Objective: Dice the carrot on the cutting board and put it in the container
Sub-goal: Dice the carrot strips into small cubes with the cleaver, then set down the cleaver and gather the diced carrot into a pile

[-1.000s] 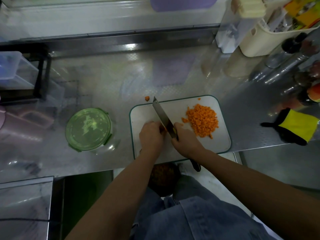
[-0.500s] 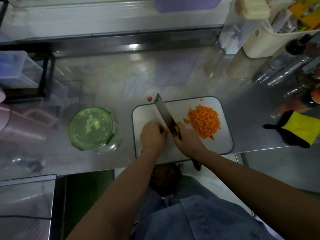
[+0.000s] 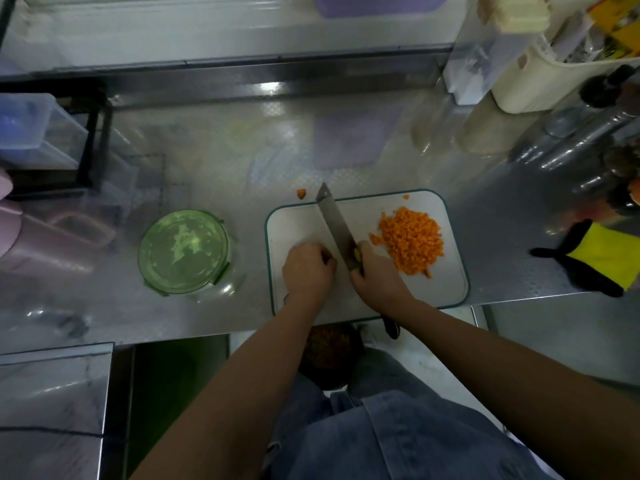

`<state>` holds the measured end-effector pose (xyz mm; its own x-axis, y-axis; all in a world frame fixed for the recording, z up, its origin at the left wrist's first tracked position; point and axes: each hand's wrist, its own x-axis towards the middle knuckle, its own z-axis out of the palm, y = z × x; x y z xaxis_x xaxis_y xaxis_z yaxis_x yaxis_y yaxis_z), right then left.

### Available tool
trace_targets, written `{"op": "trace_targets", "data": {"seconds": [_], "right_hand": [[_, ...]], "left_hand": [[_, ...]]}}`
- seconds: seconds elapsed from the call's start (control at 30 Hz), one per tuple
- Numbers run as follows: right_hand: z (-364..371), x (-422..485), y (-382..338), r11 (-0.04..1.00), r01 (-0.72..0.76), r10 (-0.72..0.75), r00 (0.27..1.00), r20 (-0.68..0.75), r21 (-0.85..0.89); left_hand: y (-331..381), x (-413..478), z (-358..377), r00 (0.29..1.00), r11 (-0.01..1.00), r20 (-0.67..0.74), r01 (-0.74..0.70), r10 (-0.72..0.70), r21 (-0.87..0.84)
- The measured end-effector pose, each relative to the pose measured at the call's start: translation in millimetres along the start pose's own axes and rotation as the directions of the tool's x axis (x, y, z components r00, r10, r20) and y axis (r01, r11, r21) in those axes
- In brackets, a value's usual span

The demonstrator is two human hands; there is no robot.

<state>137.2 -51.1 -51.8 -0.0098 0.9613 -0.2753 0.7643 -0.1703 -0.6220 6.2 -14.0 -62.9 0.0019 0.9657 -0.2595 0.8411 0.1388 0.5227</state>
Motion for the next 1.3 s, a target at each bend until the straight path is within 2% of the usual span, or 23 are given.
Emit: {"op": "trace_targets", "data": {"seconds": [0.13,0.23,0.33,0.5,0.7,0.77,0.83,0.9,0.97,1.03,1.07,1.17,1.23,1.3], "right_hand": [[-12,-3,8,0.995,-0.074,0.080,0.993,-0.088,0.067],[-16,-5,4,0.992,-0.087,0.092,0.995,-0.046,0.095],[-6,-9,-6,0.994,-0.031,0.029,0.999,0.018,0.104],[11,-15,-6,0.999,0.008,-0.012,0.996,0.088,0.054],[-16,-20,21,0.991,-0.112,0.119,0.985,-0.122,0.069],[-26,-20,29,0.984,-0.175,0.175,0.976,-0.126,0.009],[-34,-20,30,0.980,-0.190,0.182,0.976,-0.122,-0.059],[-37,-21,26,0.984,-0.139,0.122,0.981,-0.152,-0.109],[-37,-22,21,0.988,-0.063,0.035,0.981,-0.193,-0.143],[-36,-26,16,0.983,0.026,-0.065,0.975,-0.212,-0.181],[-35,-28,14,0.978,0.078,-0.117,0.973,-0.198,-0.194],[-35,-30,16,0.968,0.199,-0.214,0.972,-0.092,-0.150],[-41,-30,25,0.964,0.255,-0.260,0.964,-0.052,-0.081],[-48,-29,34,0.953,0.304,-0.301,0.946,-0.120,0.007]], "left_hand": [[-1,0,-1,1.000,1.000,0.026,-0.001,0.001,0.013],[-5,-5,-2,1.000,1.000,0.006,0.017,-0.017,-0.015],[-11,-11,-4,1.000,1.000,0.004,0.006,-0.006,-0.023],[-20,-18,-7,1.000,1.000,-0.007,0.005,-0.005,0.007],[-14,-19,-11,0.998,1.000,0.067,-0.017,0.015,0.023],[-5,-20,-12,0.993,0.999,0.113,-0.036,0.036,-0.004],[6,-20,-12,0.985,0.994,0.166,-0.022,0.039,-0.104],[21,-20,-11,0.973,0.942,0.232,0.084,-0.007,-0.324],[39,-21,-13,0.945,0.809,0.323,0.235,-0.060,-0.538],[56,-22,-16,0.928,0.703,0.368,0.299,-0.057,-0.645],[63,-21,-15,0.932,0.701,0.360,0.289,-0.050,-0.652],[70,-18,-12,0.956,0.843,0.265,0.246,-0.129,-0.479],[68,-17,-9,0.953,0.849,0.235,0.280,-0.191,-0.448],[63,-15,-8,0.952,0.825,0.231,0.290,-0.199,-0.485]]}}
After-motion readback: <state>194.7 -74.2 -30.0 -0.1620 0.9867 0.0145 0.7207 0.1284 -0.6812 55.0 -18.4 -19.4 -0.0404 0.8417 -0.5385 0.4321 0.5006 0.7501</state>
